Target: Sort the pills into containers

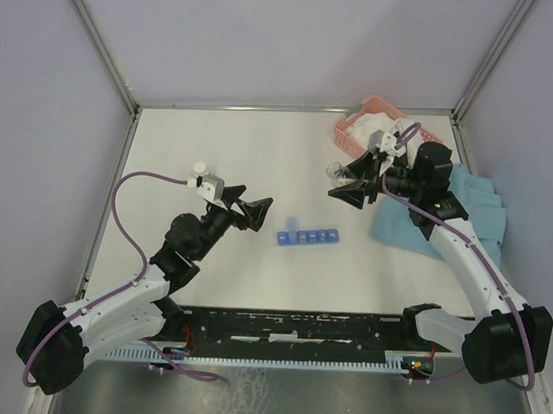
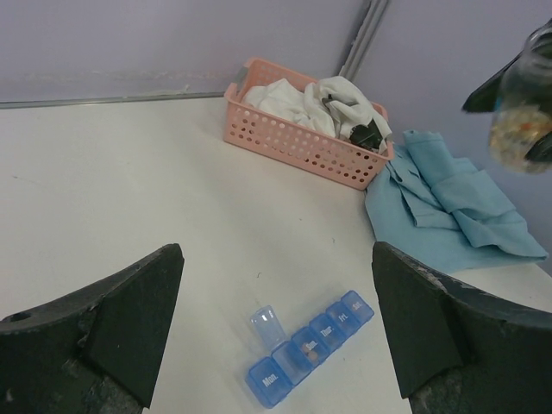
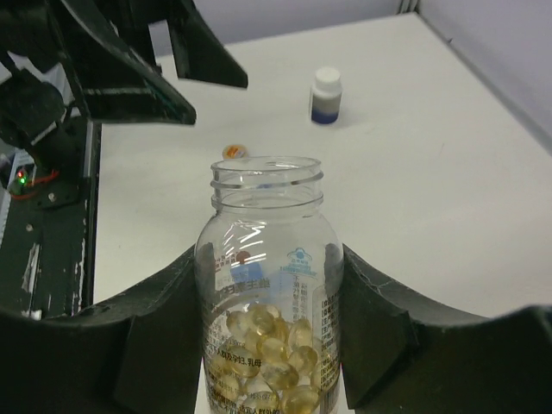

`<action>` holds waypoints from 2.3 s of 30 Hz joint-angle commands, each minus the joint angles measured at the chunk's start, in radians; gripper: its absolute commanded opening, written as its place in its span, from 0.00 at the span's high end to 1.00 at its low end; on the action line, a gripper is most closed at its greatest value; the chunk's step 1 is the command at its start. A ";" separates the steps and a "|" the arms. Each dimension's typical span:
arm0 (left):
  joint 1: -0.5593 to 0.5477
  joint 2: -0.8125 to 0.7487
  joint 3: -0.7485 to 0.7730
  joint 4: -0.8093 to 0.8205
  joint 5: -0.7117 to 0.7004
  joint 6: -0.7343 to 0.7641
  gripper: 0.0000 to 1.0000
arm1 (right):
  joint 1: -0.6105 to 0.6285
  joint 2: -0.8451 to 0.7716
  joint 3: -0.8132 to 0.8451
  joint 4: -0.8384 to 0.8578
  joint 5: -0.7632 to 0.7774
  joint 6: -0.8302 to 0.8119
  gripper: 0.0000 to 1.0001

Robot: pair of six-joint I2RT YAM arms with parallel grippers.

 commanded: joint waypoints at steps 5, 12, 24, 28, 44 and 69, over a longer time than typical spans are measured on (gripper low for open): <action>-0.005 -0.077 -0.064 0.107 -0.064 -0.003 0.04 | 0.121 0.156 0.027 -0.366 0.088 -0.537 0.97; -0.005 -0.136 -0.107 0.110 -0.116 -0.019 0.04 | 0.221 0.258 0.050 -0.548 0.191 -0.782 0.97; -0.005 -0.193 -0.122 0.043 -0.181 -0.025 0.03 | 0.330 0.405 0.136 -0.584 0.378 -0.741 0.96; -0.006 -0.239 -0.159 0.053 -0.216 -0.039 0.03 | 0.355 0.446 0.157 -0.600 0.440 -0.742 0.96; -0.004 -0.299 -0.178 -0.006 -0.319 -0.067 0.01 | 0.409 0.543 0.224 -0.670 0.534 -0.732 0.95; -0.003 -0.335 -0.210 0.008 -0.332 -0.081 0.01 | 0.444 0.598 0.255 -0.697 0.611 -0.725 0.95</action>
